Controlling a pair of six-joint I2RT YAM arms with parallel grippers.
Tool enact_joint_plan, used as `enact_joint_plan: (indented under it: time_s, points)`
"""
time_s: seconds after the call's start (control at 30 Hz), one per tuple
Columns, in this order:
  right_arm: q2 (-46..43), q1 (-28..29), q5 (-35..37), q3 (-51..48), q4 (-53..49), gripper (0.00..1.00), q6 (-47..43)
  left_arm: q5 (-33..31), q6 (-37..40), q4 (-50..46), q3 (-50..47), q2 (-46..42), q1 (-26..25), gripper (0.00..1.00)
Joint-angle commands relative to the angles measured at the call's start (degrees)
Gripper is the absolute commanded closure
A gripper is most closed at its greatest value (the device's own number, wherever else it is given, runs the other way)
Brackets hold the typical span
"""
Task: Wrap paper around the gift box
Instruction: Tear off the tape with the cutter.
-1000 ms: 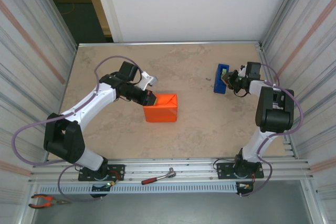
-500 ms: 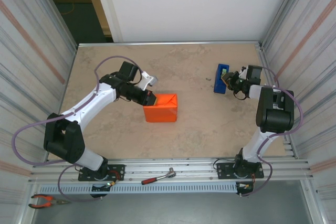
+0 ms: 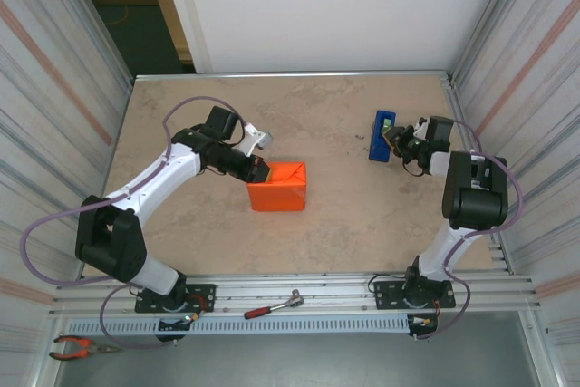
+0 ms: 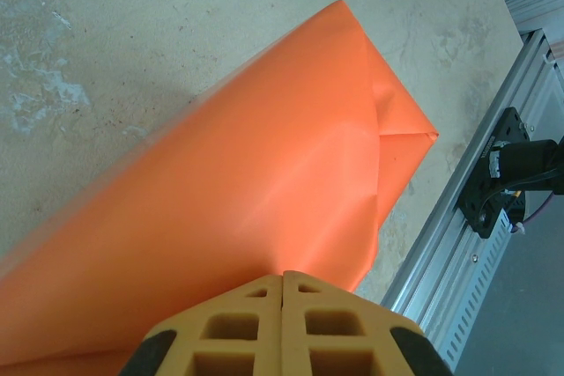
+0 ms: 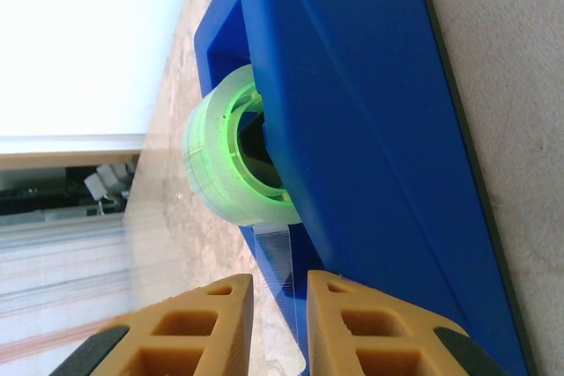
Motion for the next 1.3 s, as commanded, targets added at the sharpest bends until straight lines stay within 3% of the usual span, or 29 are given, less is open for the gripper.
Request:
enact_joint_plan:
  time_s: [0.0, 0.23, 0.33, 0.4, 0.93, 1.27]
  points:
    - [0.5, 0.1, -2.1, -2.3, -3.7, 0.8, 1.6, -4.0, 1.4, -3.8, -2.4, 0.7, -0.5, 1.0]
    - [0.5, 0.1, -2.2, -3.0, -2.9, 0.82, 2.0, -3.9, 1.4, -3.7, -2.4, 0.9, -0.5, 1.0]
    - [0.3, 0.0, -2.4, -3.0, -2.5, 0.9, 2.1, -4.1, 1.4, -3.7, -2.4, 0.9, -0.5, 1.0]
    - [-0.2, 0.0, -2.6, -3.1, -2.4, 1.0, 2.3, -4.0, 1.4, -3.7, -2.4, 0.9, -0.5, 1.0]
    - [-10.2, 3.5, -1.5, 0.5, -8.0, 1.0, 3.4, -4.0, 1.5, -3.7, -2.2, 1.2, -0.5, 1.0]
    - [-16.1, 3.7, 1.3, -2.8, -10.8, 1.0, 3.4, -4.1, 1.4, -3.6, -2.2, 1.4, -0.4, 1.0]
